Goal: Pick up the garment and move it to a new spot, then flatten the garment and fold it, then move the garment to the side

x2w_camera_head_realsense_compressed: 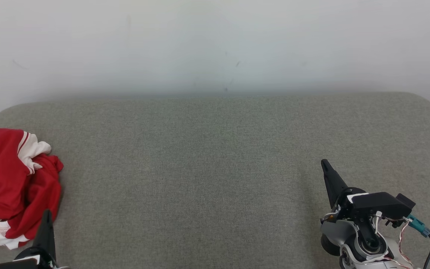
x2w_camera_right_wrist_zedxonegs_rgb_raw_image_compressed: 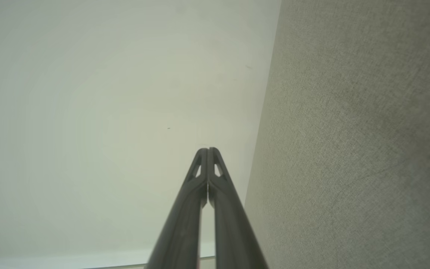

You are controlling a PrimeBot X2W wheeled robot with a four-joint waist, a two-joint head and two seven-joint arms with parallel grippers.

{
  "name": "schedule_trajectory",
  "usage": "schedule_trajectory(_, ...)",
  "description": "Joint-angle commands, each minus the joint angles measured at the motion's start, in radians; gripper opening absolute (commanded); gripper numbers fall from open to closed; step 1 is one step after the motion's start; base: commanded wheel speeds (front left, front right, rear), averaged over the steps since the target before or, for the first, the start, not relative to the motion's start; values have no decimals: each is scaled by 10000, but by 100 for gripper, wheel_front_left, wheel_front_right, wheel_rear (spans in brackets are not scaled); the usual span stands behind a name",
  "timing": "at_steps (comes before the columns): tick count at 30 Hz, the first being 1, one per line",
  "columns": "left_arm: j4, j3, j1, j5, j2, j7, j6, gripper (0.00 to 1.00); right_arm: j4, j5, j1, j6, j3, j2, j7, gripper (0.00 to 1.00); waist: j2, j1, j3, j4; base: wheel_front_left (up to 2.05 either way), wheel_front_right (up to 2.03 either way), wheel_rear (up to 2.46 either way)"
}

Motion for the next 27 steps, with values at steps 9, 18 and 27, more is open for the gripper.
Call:
schedule_trajectory(9,11,25,-78,-5,-16,19,-6,0,9,47,-25,-23,13,24,32,0,0,0,0,0,0,0,0)
schedule_trajectory(18,11,23,-78,-5,-15,18,-6,0,9,47,-25,-23,13,24,32,0,0,0,0,0,0,0,0)
schedule_trajectory(27,11,22,-78,-5,-17,18,-6,0,9,47,-25,-23,13,24,32,0,0,0,0,0,0,0,0)
